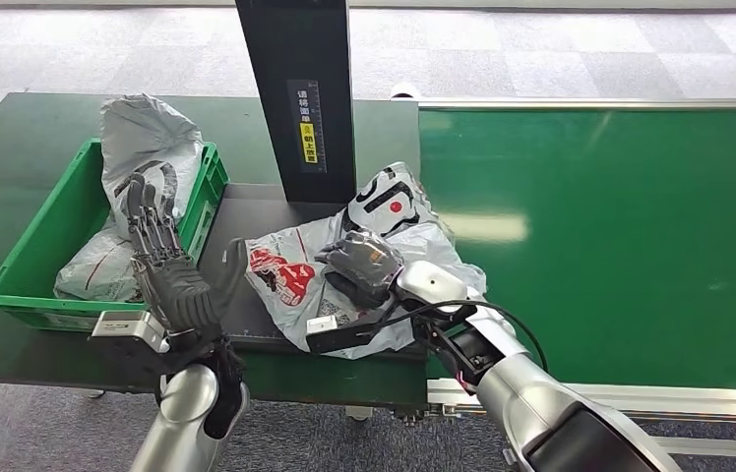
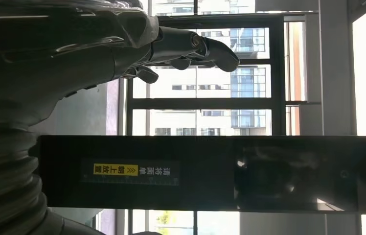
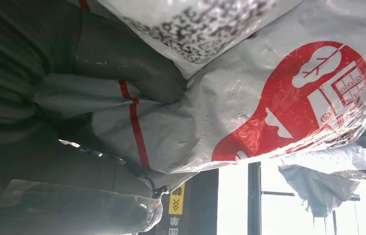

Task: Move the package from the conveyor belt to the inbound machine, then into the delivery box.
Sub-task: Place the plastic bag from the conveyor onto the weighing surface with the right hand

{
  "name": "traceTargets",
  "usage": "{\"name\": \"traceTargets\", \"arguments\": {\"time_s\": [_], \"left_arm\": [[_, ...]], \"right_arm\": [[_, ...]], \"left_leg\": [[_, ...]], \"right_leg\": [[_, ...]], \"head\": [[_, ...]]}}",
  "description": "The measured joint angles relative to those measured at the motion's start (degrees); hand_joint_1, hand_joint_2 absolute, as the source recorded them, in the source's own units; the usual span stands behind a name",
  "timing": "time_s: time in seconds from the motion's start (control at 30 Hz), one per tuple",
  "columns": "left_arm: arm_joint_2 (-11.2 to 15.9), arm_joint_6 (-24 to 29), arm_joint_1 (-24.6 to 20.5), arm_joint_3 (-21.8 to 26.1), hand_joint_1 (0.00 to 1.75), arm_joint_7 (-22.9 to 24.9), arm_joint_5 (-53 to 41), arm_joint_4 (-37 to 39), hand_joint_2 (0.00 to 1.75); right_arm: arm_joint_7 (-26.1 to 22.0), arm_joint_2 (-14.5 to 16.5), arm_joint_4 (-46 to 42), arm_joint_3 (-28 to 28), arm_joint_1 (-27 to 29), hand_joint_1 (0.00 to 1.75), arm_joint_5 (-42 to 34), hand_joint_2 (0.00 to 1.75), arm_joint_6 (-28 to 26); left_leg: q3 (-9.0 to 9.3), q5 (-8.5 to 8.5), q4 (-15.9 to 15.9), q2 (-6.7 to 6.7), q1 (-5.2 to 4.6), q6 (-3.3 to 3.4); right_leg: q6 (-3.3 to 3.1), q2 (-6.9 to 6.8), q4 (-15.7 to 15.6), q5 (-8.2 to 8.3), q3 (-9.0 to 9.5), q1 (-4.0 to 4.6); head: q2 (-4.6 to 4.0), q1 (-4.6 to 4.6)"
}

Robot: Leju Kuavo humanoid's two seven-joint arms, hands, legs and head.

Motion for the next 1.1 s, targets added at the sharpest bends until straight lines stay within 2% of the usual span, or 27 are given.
{"name": "traceTargets", "arguments": {"time_s": [0.13,0.17,0.27,0.3,0.37,0.6,0.97,1.1], "left_arm": [[-0.76,-0.96,-1.24,-0.8,0.0,0.0,0.45,1.5,1.75],[-0.92,-1.19,-1.42,-0.98,0.0,0.0,0.48,1.79,1.75],[-1.34,-1.84,-1.6,-1.32,0.0,0.0,0.5,2.4,1.75],[-1.41,-1.99,-1.59,-1.39,0.0,-0.01,0.49,2.5,1.75],[-1.44,-2.22,-1.59,-1.61,0.0,-0.01,0.45,2.58,1.75],[-1.44,-2.47,-1.6,-1.76,0.0,-0.01,0.42,2.98,1.75],[-1.44,-2.49,-1.61,-1.76,0.0,0.01,0.42,3.23,1.75],[-1.44,-2.72,-1.6,-1.75,0.0,0.0,0.34,3.37,1.75]], "right_arm": [[0.82,0.52,1.68,0.35,-1.33,1.75,-1.21,1.75,-2.52],[1.07,0.63,1.97,0.4,-1.54,1.4,-1.29,1.75,-2.86],[2.19,0.98,2.87,0.58,-2.01,0.14,-1.24,1.75,-3.21],[2.6,1.11,3.15,0.62,-2.16,0.05,-1.25,1.75,-3.17],[3.05,1.47,3.69,0.64,-2.45,0.0,-1.75,1.75,-2.92],[2.82,2.93,4.66,-0.24,-3.2,0.0,-3.82,1.75,-2.74],[2.79,3.47,5.19,-0.68,-3.42,0.0,-3.99,1.75,-2.74],[0.95,3.49,5.21,-1.4,-3.41,0.0,-6.12,1.75,-2.44]], "left_leg": [[0.0,0.0,0.01,0.0,0.0,0.0],[0.01,0.0,0.01,0.0,0.0,0.0],[0.01,0.0,0.01,0.0,0.0,0.0],[0.01,0.0,0.0,0.0,0.0,0.0],[0.01,0.0,0.0,0.0,0.01,0.0],[0.01,0.0,0.0,0.0,0.01,0.0],[0.01,0.0,0.0,0.0,0.01,0.0],[0.01,0.0,0.0,0.0,0.01,0.0]], "right_leg": [[0.0,0.0,0.0,0.01,0.0,0.0],[0.0,0.01,0.0,0.01,0.0,0.0],[0.0,0.01,0.0,0.01,0.0,0.0],[0.0,0.01,0.0,0.01,0.0,0.0],[-0.01,0.01,0.0,0.01,-0.01,0.01],[-0.01,0.01,0.0,0.01,0.0,0.01],[-0.01,0.01,0.0,0.01,0.0,0.01],[-0.01,0.01,0.0,0.01,0.0,0.01]], "head": [[0.0,0.01],[0.0,0.0],[0.0,0.0],[0.0,0.0],[0.0,0.0],[0.0,0.0],[0.0,-0.01],[0.0,0.0]]}}
